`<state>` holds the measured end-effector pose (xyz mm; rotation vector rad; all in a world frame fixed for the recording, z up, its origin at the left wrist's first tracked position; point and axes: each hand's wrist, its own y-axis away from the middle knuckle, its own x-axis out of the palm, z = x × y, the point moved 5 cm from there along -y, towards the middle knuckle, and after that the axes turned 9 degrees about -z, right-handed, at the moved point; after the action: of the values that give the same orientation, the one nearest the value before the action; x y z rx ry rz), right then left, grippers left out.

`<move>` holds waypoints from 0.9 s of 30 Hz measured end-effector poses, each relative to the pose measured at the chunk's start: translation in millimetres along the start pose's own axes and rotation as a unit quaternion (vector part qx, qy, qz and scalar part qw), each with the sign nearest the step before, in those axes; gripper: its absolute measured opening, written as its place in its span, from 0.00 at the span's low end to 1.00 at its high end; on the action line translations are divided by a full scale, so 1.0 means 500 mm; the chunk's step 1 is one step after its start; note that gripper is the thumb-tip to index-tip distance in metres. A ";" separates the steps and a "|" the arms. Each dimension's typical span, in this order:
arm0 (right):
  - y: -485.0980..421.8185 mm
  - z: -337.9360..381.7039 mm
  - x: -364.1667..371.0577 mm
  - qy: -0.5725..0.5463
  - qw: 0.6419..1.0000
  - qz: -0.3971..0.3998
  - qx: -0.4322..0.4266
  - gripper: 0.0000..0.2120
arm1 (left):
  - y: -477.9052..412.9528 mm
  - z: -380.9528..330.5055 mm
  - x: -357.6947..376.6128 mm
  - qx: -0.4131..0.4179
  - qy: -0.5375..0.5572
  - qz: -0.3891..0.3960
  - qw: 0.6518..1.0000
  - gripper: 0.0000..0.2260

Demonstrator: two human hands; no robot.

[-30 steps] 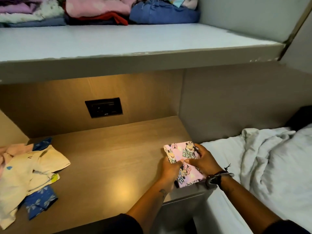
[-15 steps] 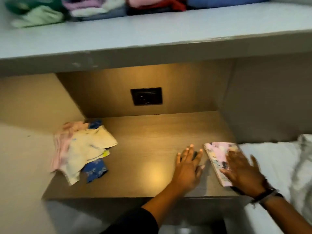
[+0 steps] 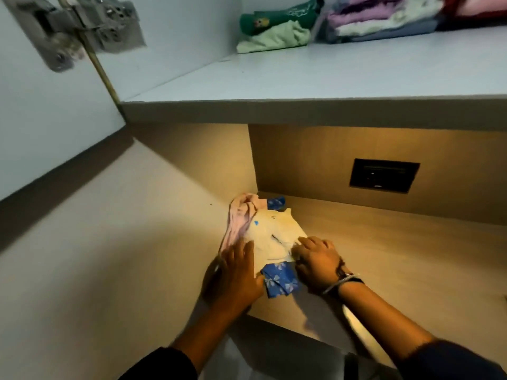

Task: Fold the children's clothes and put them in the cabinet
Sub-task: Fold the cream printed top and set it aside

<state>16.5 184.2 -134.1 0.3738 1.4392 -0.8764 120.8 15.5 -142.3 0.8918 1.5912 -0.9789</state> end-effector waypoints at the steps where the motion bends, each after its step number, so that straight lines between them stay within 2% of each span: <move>1: -0.029 0.013 0.023 0.009 1.000 0.006 0.001 0.15 | 0.014 0.016 0.011 0.001 0.003 -0.011 1.000 0.39; 5: -0.106 0.027 0.073 0.032 0.999 0.023 0.034 0.15 | 0.037 0.049 0.042 0.001 0.021 -0.047 0.999 0.25; 8: -0.116 0.006 0.067 0.016 0.999 -0.002 0.041 0.11 | 0.015 0.039 0.022 0.030 0.021 -0.089 0.995 0.15; 11: -0.104 -0.023 0.021 -0.096 0.992 -0.055 0.066 0.10 | -0.006 0.041 -0.025 0.008 0.161 -0.151 0.975 0.05; 14: -0.076 -0.064 -0.054 -0.180 0.975 -0.096 0.088 0.07 | -0.043 0.051 -0.096 -0.081 0.326 -0.130 0.933 0.04; 17: -0.028 -0.104 -0.149 -0.251 0.947 -0.162 0.121 0.07 | -0.085 0.058 -0.168 -0.129 0.418 -0.136 0.889 0.04; 19: 0.012 -0.131 -0.207 -0.284 0.925 -0.204 0.149 0.09 | -0.104 0.046 -0.211 -0.138 0.462 -0.154 0.863 0.06; 21: 0.051 -0.155 -0.253 -0.342 0.895 -0.230 0.169 0.09 | -0.114 0.015 -0.241 -0.116 0.493 -0.150 0.849 0.02; 23: 0.091 -0.175 -0.290 -0.397 0.865 -0.243 0.185 0.09 | -0.116 -0.022 -0.230 -0.146 0.557 -0.080 0.813 0.04; 25: 0.132 -0.197 -0.310 -0.420 0.849 -0.250 0.201 0.11 | -0.094 -0.048 -0.192 -0.250 0.601 -0.001 0.759 0.03; 27: 0.170 -0.214 -0.316 -0.431 0.839 -0.244 0.225 0.12 | -0.054 -0.075 -0.153 -0.348 0.631 0.066 0.690 0.02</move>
<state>18.4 360.7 -22.7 -0.0824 0.4588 -1.5571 98.2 33.3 -57.9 1.1242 2.6619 0.6444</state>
